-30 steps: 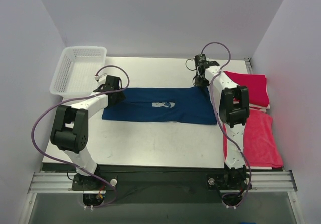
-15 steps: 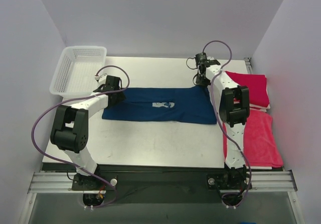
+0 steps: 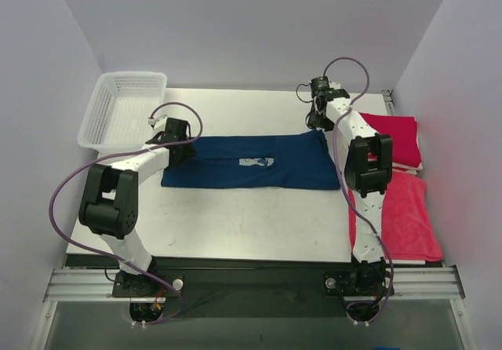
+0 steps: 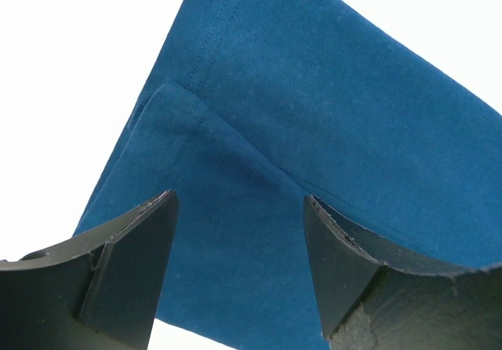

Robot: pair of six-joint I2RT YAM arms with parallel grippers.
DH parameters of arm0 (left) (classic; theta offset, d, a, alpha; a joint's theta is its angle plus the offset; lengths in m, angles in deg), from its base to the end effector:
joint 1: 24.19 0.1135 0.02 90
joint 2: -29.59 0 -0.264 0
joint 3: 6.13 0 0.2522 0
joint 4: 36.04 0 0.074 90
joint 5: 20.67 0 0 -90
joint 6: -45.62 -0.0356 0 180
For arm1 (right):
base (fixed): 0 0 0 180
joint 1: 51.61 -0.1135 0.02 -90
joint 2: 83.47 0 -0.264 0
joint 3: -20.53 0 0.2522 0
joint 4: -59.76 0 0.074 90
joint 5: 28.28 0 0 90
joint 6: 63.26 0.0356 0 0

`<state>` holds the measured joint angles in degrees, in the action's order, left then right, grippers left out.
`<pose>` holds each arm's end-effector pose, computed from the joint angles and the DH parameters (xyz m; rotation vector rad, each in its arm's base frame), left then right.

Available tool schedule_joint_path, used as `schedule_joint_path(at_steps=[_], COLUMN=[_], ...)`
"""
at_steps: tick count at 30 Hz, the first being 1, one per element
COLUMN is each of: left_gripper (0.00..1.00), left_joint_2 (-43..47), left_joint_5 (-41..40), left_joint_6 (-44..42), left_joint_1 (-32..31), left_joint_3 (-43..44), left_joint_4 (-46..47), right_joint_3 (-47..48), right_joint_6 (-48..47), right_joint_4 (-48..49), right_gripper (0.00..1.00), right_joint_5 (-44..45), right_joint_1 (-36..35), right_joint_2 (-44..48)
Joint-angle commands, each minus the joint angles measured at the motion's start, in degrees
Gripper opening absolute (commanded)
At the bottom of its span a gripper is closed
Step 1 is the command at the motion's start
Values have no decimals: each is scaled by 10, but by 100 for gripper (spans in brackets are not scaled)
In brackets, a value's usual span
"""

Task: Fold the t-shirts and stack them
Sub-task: Fold the other side of the tshirt into a rectangle, then rotate the tshirt 90 degrees

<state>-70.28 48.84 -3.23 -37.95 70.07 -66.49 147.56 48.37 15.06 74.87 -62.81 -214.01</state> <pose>0.3518 -0.0733 0.1854 -0.7130 2.3259 0.0270 0.5075 0.0922 0.2177 0.3208 2.3617 -0.0064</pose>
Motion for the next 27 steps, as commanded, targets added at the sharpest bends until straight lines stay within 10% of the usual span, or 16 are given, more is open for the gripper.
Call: schedule_joint_path(at_steps=[1, 14, 27], left_gripper=[75, 75, 75], left_joint_2=[14, 80, 38], left_joint_5=[0, -1, 24], left_joint_6=[1, 19, 57], left_joint_1=[3, -21, -19], left_joint_3=[-3, -82, -73], left_joint_4=[5, -8, -115], right_joint_3=[-20, -278, -328], right_joint_6=[13, 70, 99], right_joint_4=[-18, -18, -18], right_gripper=[38, 40, 38], right_joint_5=[19, -15, -48], right_joint_1=[3, -85, -91], right_joint_2=[43, 203, 186])
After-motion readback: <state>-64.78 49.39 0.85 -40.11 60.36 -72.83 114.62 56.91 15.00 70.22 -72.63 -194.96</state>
